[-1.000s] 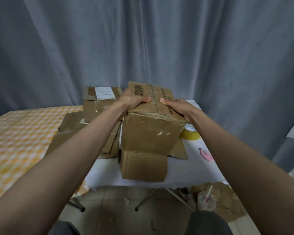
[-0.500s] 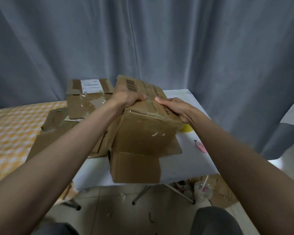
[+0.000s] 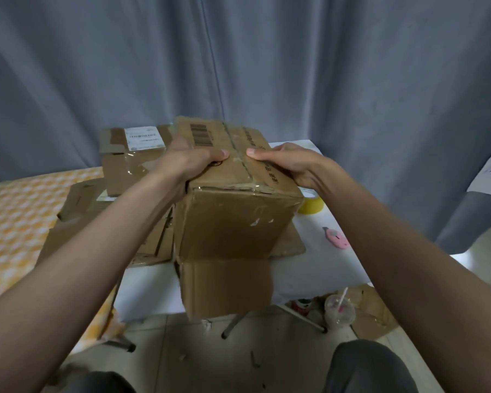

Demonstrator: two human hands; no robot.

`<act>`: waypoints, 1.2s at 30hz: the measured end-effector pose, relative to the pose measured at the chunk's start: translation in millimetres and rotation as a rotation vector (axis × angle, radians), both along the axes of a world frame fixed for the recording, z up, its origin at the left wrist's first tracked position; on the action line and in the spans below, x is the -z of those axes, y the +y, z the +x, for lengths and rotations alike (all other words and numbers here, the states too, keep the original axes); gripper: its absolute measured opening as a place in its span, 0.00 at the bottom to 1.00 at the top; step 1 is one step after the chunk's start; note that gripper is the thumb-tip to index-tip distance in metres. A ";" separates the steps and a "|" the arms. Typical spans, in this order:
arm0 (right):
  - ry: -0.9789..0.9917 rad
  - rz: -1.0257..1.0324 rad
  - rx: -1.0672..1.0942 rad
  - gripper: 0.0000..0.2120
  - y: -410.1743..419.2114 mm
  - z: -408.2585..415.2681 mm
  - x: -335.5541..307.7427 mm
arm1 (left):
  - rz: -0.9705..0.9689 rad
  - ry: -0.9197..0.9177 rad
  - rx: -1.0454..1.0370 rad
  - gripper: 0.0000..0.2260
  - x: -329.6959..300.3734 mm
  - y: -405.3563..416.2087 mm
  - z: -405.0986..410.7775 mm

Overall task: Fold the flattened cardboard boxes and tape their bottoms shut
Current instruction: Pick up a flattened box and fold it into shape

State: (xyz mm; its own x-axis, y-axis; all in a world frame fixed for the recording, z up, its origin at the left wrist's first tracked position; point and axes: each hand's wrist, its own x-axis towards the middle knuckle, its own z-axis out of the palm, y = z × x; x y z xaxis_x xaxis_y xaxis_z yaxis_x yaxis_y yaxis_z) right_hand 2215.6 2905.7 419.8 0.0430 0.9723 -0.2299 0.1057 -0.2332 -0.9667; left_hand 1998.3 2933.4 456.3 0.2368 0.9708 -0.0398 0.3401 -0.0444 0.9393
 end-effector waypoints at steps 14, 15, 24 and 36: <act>-0.114 -0.020 0.077 0.42 -4.0 16.1 -15.4 | -0.103 -0.167 0.002 0.20 -5.1 -16.3 11.3; -0.111 -0.021 0.085 0.43 -3.3 15.8 -13.6 | -0.107 -0.168 0.012 0.19 -4.8 -15.1 12.2; -0.059 -0.031 0.059 0.33 -12.3 22.7 4.0 | 0.399 0.602 0.185 0.39 -7.5 -4.7 32.3; -1.183 -0.165 0.175 0.17 -13.2 74.8 112.6 | 0.540 0.889 0.453 0.22 -16.2 -0.3 36.1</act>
